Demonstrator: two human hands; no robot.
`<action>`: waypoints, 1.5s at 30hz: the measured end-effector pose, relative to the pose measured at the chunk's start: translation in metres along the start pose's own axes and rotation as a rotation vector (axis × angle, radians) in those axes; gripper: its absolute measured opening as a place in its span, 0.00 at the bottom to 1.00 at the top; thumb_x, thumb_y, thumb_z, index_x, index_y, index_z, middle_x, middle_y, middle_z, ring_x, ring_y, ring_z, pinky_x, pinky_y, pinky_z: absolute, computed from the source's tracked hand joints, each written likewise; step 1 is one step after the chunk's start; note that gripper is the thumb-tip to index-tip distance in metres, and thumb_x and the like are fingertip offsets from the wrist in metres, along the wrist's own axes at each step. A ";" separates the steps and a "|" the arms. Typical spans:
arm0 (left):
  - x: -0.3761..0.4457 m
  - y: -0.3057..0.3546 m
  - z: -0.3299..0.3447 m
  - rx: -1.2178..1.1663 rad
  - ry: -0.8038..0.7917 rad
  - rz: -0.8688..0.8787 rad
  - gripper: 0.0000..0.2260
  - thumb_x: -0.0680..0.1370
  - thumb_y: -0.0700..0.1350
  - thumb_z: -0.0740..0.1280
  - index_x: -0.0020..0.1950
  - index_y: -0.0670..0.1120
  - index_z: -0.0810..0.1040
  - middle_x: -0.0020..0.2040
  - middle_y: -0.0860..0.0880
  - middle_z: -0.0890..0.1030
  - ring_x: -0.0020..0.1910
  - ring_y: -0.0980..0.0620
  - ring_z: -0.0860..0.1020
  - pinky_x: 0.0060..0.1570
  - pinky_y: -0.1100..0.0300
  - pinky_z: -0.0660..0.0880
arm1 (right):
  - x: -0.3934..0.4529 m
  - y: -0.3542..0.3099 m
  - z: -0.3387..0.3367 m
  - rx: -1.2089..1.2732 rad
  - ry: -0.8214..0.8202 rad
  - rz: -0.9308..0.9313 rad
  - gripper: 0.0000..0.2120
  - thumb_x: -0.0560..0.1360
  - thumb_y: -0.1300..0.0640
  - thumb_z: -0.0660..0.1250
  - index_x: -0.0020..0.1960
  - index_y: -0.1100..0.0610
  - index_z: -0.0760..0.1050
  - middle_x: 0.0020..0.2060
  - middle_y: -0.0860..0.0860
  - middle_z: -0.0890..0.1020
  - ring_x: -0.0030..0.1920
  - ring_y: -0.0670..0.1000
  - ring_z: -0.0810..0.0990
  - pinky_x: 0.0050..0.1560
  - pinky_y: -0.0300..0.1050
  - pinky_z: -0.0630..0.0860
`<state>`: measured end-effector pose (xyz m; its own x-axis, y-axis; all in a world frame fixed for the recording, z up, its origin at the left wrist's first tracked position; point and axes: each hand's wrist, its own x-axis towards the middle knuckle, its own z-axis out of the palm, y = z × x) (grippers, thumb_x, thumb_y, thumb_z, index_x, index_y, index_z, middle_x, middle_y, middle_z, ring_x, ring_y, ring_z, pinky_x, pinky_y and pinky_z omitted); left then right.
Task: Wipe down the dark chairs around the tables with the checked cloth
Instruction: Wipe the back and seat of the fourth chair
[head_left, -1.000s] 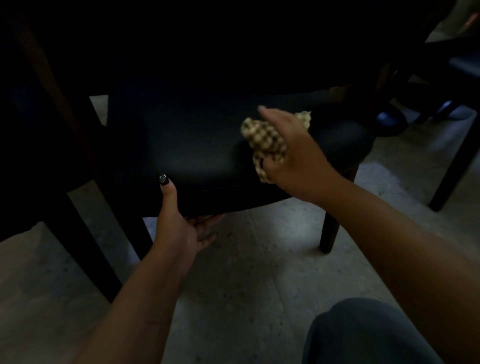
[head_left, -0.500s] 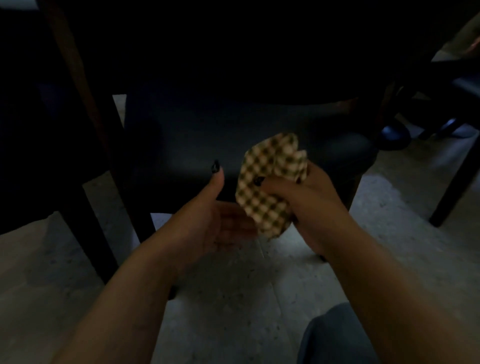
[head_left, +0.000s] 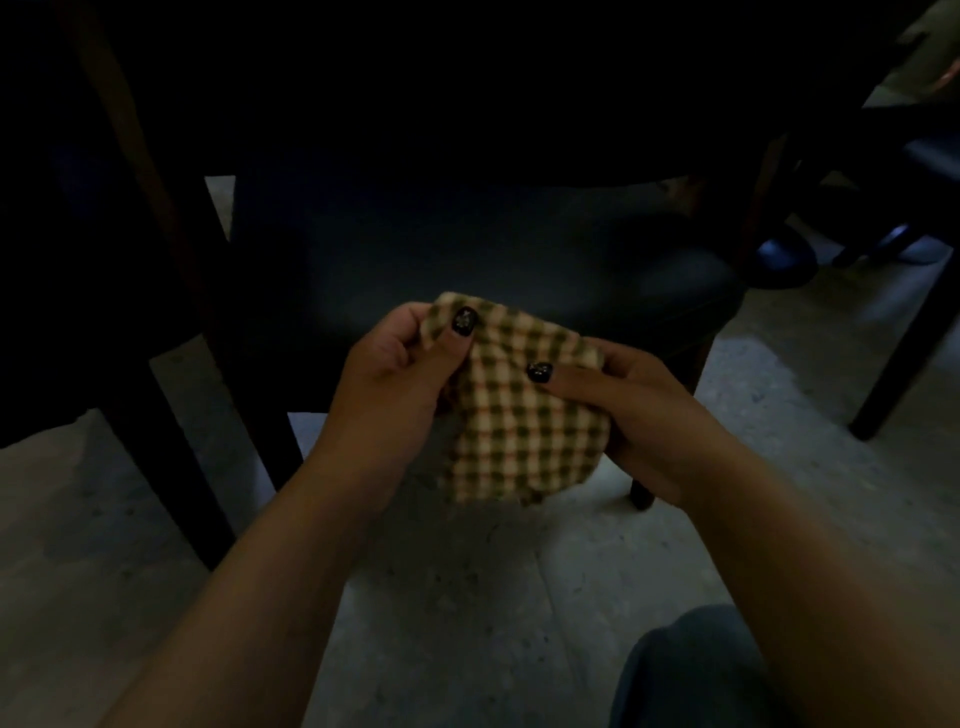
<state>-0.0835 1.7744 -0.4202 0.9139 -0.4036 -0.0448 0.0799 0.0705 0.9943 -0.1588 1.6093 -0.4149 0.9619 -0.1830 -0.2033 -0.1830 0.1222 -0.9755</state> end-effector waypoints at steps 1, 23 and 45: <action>0.000 0.000 0.001 -0.002 0.005 -0.010 0.06 0.79 0.47 0.63 0.50 0.49 0.79 0.45 0.52 0.85 0.48 0.54 0.83 0.48 0.60 0.80 | 0.000 0.001 -0.001 0.000 -0.024 0.009 0.15 0.63 0.55 0.70 0.50 0.53 0.79 0.46 0.45 0.85 0.48 0.43 0.83 0.42 0.32 0.78; 0.005 0.008 -0.038 0.025 -0.351 -0.220 0.12 0.60 0.52 0.80 0.38 0.48 0.86 0.40 0.48 0.86 0.38 0.55 0.84 0.34 0.68 0.77 | 0.006 0.007 -0.015 0.361 -0.112 0.190 0.11 0.68 0.64 0.66 0.49 0.57 0.81 0.49 0.54 0.85 0.48 0.52 0.84 0.51 0.49 0.80; 0.002 0.004 -0.045 0.035 -0.110 0.040 0.38 0.64 0.41 0.73 0.72 0.56 0.68 0.59 0.52 0.80 0.59 0.54 0.79 0.54 0.57 0.79 | 0.006 -0.007 -0.031 0.123 0.474 -0.270 0.10 0.70 0.67 0.69 0.44 0.53 0.72 0.45 0.50 0.80 0.49 0.51 0.81 0.50 0.43 0.80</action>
<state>-0.0630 1.8152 -0.4210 0.8664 -0.4993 0.0041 0.0286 0.0577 0.9979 -0.1577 1.5772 -0.4124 0.7694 -0.6388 0.0091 0.1093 0.1176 -0.9870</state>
